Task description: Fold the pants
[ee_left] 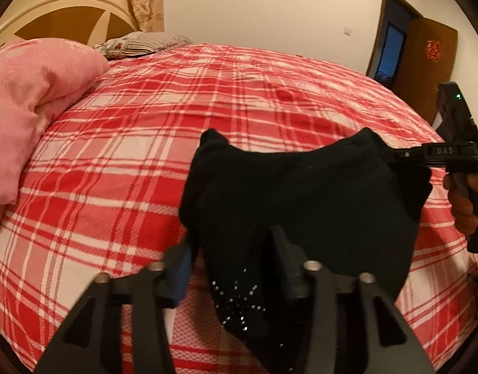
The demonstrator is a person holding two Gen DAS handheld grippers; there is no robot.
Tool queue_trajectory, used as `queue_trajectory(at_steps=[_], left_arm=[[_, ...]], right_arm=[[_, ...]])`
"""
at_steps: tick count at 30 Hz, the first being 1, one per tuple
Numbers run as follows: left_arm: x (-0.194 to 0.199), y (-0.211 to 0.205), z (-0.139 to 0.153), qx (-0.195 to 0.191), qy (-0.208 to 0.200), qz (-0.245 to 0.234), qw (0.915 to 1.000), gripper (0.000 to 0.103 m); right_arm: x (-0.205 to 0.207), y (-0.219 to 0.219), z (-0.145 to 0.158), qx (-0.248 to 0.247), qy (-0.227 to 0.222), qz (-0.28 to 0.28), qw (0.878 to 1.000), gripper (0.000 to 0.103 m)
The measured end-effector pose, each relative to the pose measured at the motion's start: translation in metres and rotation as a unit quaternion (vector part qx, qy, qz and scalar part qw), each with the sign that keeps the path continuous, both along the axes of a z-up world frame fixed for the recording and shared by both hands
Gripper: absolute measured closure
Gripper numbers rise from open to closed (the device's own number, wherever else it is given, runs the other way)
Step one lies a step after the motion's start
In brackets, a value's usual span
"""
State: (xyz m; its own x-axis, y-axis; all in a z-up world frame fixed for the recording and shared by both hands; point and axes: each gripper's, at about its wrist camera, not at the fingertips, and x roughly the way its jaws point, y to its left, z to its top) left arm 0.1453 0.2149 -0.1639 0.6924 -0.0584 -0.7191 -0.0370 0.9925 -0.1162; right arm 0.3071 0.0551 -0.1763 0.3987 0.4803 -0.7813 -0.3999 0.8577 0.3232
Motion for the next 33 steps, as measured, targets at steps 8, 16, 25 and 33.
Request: queue_trajectory(at_steps=[8,16,25,33], left_arm=[[-0.006,0.009,-0.012,0.004,-0.004,0.035,0.9994,0.018],[-0.014,0.014,-0.015,-0.003,0.004,0.059,0.9983,0.007],[-0.038,0.013,0.0,0.016,0.005,0.095,0.9953,0.006],[-0.072,-0.008,0.046,0.011,-0.056,0.091,0.9942,0.006]], right_arm=[[-0.006,0.01,-0.002,-0.073,-0.04,-0.006,0.997,0.062],[-0.003,-0.007,0.0,-0.048,-0.027,-0.033,0.998,0.051],[-0.026,-0.052,0.025,-0.069,-0.057,-0.127,0.988,0.042],[-0.116,-0.108,0.078,-0.06,-0.118,-0.141,0.981,0.037]])
